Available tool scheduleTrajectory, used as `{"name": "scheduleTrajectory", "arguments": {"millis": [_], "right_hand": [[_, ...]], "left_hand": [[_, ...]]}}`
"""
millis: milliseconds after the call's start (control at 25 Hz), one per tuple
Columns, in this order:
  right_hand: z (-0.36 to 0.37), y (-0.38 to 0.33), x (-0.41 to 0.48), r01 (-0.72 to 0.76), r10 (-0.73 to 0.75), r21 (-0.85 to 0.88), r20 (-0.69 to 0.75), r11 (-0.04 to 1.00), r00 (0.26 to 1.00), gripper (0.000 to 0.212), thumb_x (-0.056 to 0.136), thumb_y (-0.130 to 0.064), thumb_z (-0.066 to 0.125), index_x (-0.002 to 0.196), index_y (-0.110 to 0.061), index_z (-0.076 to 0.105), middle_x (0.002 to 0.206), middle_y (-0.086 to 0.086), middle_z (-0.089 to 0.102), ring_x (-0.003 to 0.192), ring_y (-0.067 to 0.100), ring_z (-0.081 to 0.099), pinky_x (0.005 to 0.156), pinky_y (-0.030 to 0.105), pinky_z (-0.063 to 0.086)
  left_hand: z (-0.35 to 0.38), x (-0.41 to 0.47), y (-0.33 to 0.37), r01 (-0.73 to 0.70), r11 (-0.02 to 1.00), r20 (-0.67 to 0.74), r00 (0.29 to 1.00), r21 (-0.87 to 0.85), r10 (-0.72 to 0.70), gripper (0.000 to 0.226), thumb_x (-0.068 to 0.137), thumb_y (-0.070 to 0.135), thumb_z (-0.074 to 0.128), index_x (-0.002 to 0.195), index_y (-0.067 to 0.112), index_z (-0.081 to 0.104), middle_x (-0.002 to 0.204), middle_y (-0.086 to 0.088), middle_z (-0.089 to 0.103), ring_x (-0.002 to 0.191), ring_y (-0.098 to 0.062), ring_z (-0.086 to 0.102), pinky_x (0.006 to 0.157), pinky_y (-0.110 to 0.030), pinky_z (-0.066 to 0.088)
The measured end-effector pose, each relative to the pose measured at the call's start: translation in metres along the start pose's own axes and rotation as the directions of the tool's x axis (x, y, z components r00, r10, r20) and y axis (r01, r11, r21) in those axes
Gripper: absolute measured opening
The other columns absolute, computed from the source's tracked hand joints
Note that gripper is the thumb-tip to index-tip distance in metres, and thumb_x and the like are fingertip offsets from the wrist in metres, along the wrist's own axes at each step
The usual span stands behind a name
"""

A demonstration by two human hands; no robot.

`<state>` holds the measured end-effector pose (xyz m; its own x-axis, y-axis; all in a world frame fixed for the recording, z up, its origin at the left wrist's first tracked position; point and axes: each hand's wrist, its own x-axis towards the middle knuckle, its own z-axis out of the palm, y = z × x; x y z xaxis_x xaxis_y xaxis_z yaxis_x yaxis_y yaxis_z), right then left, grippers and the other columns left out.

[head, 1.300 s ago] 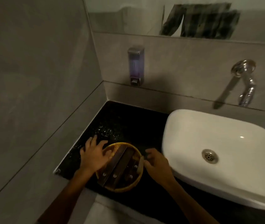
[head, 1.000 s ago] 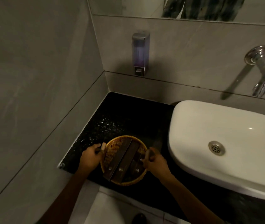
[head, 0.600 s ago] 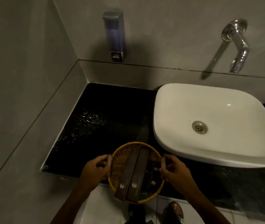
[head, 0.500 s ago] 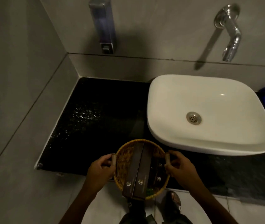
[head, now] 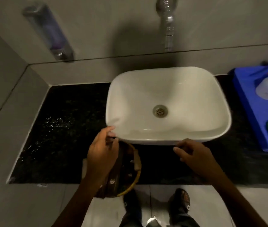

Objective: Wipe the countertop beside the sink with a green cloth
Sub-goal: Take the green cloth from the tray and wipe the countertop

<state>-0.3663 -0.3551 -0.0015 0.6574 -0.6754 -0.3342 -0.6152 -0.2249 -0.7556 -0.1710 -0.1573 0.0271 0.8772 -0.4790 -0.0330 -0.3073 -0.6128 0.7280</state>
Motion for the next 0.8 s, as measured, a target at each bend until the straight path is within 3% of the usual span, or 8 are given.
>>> {"name": "scheduleTrajectory", "arguments": {"millis": [80,200,320,440,520,600,720,800], "right_hand": [[-0.073,0.030,0.002,-0.028,0.044,0.112,-0.142,0.993,0.989,0.003,0.081,-0.028,0.070,0.079,-0.029,0.068,0.066,-0.006,0.070,0.053,0.003,0.066,0.050,0.013,0.048],[-0.170,0.087,0.008,-0.057,0.110,0.158,-0.353,0.986,0.929,0.008,0.084,-0.018,0.069,0.076,-0.021,0.068,0.068,0.004,0.070,0.053,0.012,0.062,0.061,0.028,0.052],[-0.253,0.153,0.019,-0.225,0.261,0.132,-0.527,0.965,0.809,0.002,0.081,-0.016,0.071,0.083,-0.014,0.071,0.083,0.013,0.073,0.077,0.023,0.067,0.084,0.040,0.054],[-0.297,0.205,0.042,-0.446,0.369,-0.030,-0.512,0.895,0.775,0.028,0.080,-0.023,0.072,0.102,-0.006,0.069,0.107,0.019,0.071,0.105,0.033,0.064,0.092,0.037,0.047],[-0.303,0.228,0.062,-0.490,0.389,-0.148,-0.433,0.859,0.813,0.046,0.080,-0.026,0.072,0.118,-0.003,0.061,0.122,0.024,0.064,0.115,0.037,0.058,0.096,0.040,0.045],[-0.305,0.245,0.081,-0.542,0.460,-0.188,-0.349,0.819,0.817,0.064,0.081,-0.031,0.071,0.131,-0.001,0.046,0.134,0.023,0.055,0.123,0.038,0.052,0.099,0.040,0.043],[-0.313,0.256,0.102,-0.628,0.603,-0.097,-0.202,0.772,0.772,0.076,0.079,-0.032,0.072,0.139,-0.002,0.036,0.140,0.021,0.047,0.124,0.036,0.050,0.095,0.039,0.045],[-0.316,0.256,0.107,-0.662,0.670,0.107,-0.128,0.742,0.731,0.079,0.074,-0.027,0.079,0.136,-0.001,0.039,0.137,0.019,0.049,0.119,0.034,0.053,0.084,0.037,0.048]], "left_hand": [[0.057,0.006,0.069,-0.176,0.984,0.060,0.983,-0.016,0.176,0.030,0.090,0.023,0.058,0.118,0.032,0.054,0.107,0.010,0.065,0.094,-0.010,0.061,0.085,-0.032,0.053],[0.147,0.010,0.163,-0.473,0.875,0.129,0.866,-0.102,0.484,0.025,0.088,0.019,0.060,0.112,0.025,0.058,0.103,0.011,0.067,0.088,-0.006,0.058,0.082,-0.029,0.052],[0.238,-0.005,0.240,-0.615,0.770,0.286,0.716,-0.171,0.636,0.024,0.084,0.017,0.058,0.106,0.022,0.065,0.100,0.002,0.072,0.094,-0.019,0.061,0.085,-0.036,0.051],[0.322,-0.032,0.277,-0.788,0.603,0.452,0.495,-0.127,0.742,0.028,0.081,0.015,0.059,0.107,0.015,0.070,0.102,-0.007,0.073,0.111,-0.030,0.059,0.092,-0.045,0.047],[0.366,-0.048,0.284,-0.866,0.493,0.633,0.333,-0.088,0.698,0.036,0.084,0.014,0.055,0.118,0.013,0.065,0.118,-0.010,0.068,0.130,-0.029,0.045,0.107,-0.048,0.034],[0.399,-0.056,0.291,-0.906,0.423,0.801,0.229,-0.032,0.552,0.040,0.086,0.016,0.052,0.126,0.014,0.056,0.135,-0.008,0.057,0.142,-0.028,0.024,0.116,-0.053,0.015],[0.428,-0.052,0.304,-0.923,0.383,0.919,0.172,0.026,0.353,0.040,0.088,0.022,0.054,0.127,0.015,0.053,0.144,-0.011,0.047,0.145,-0.033,0.013,0.114,-0.063,0.002],[0.436,-0.047,0.311,-0.925,0.372,0.951,0.178,0.075,0.252,0.042,0.090,0.027,0.052,0.131,0.017,0.052,0.146,-0.009,0.044,0.145,-0.033,0.013,0.115,-0.063,-0.001]]}}
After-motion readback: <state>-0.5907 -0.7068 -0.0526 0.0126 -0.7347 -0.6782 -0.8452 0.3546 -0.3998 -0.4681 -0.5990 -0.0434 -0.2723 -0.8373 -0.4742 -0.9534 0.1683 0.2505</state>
